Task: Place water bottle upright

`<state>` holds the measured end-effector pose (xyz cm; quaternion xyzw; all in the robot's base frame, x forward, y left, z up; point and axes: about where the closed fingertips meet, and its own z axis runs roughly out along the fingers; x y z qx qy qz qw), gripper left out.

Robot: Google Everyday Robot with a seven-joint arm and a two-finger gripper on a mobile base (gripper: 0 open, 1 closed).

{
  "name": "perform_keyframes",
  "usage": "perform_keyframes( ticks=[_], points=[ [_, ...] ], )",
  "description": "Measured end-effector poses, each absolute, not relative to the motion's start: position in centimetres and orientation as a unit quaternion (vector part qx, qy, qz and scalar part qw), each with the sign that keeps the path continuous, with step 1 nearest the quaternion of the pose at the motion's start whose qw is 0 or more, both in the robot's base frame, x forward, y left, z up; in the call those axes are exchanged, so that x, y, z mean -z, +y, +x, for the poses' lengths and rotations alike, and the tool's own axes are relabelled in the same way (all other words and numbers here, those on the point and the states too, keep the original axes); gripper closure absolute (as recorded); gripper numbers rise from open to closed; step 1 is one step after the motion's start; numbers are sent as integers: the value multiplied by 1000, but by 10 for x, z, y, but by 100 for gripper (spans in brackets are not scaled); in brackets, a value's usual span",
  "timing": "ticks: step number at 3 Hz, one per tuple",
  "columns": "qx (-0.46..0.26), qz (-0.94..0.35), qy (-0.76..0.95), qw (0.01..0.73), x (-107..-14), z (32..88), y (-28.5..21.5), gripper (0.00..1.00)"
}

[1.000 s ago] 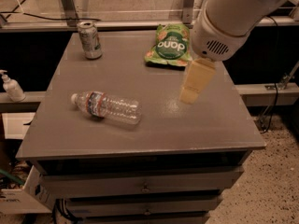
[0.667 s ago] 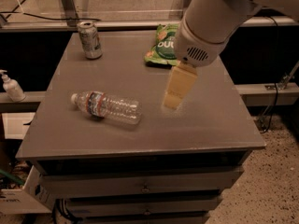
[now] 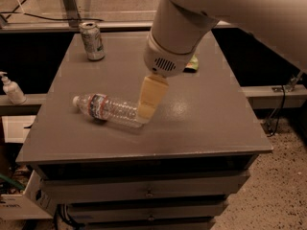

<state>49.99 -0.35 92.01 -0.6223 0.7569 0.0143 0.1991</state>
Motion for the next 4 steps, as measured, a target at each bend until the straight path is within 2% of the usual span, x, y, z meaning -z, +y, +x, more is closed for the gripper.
perform_keyframes(
  ticks=[1,2,4],
  points=[
    [-22,-627,754,196,-913,506,18,0],
    [-39,-641,745,180,-888,537,60,0],
    [-50,-638,748,176,-873,536,70,0]
  ],
)
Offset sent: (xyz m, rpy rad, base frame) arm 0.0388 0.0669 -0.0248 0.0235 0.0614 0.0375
